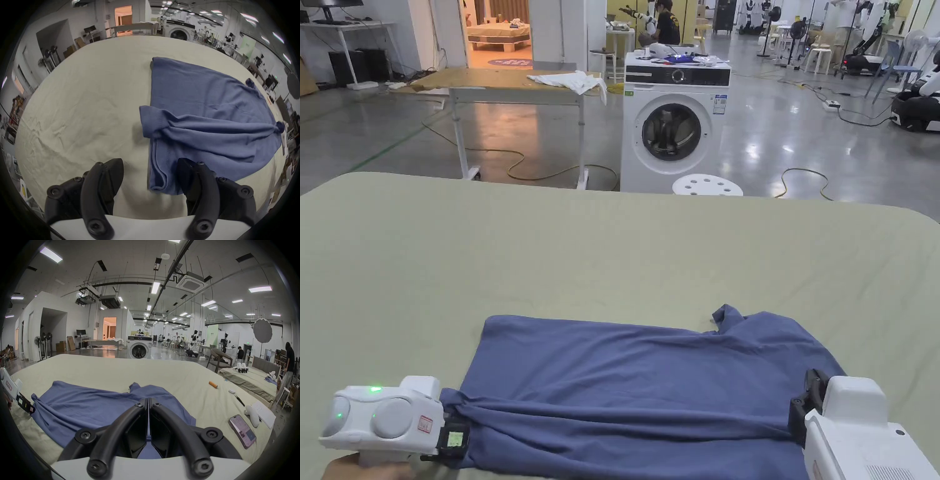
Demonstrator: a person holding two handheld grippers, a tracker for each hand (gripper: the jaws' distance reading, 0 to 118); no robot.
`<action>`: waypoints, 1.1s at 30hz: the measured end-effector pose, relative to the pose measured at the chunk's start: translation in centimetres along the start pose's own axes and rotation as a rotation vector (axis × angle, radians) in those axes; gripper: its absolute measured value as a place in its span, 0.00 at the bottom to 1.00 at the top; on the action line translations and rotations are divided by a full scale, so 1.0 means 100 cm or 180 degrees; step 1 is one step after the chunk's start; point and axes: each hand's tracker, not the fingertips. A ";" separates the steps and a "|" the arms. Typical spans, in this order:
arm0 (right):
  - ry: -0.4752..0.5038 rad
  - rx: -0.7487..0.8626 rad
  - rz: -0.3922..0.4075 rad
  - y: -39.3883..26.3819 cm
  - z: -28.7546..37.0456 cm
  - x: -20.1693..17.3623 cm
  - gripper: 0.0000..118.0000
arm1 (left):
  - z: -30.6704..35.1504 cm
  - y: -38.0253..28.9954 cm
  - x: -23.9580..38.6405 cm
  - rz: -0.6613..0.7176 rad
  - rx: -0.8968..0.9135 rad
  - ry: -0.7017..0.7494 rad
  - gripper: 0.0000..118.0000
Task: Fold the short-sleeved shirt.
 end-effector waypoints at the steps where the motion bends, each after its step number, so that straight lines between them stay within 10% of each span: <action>1: -0.0008 -0.0049 -0.0004 -0.002 -0.001 0.002 0.00 | 0.002 0.002 0.004 -0.0013 -0.0019 0.0034 0.57; 10: -0.0065 -0.0516 -0.0148 -0.017 -0.019 0.046 0.02 | 0.012 -0.009 0.019 -0.0181 0.0028 -0.0131 0.02; 15: -0.0045 -0.1231 -0.0133 -0.024 -0.045 0.088 0.47 | 0.028 -0.016 0.003 -0.0098 0.0117 -0.0281 0.02; 18: 0.0153 -0.1719 -0.0063 -0.038 -0.062 0.103 0.57 | 0.044 -0.022 -0.005 -0.0056 0.0238 -0.0309 0.01; 24: 0.0348 -0.2122 0.0003 -0.065 -0.076 0.108 0.46 | 0.073 -0.033 -0.011 0.0032 0.0409 -0.0423 0.01; 27: 0.0489 -0.2117 -0.0094 -0.060 -0.072 0.105 0.09 | 0.077 -0.037 -0.011 0.0015 0.0454 -0.0433 0.01; 33: 0.0507 -0.2098 -0.0005 -0.038 -0.053 0.110 0.04 | 0.099 -0.033 -0.010 0.0046 0.0598 -0.0485 0.01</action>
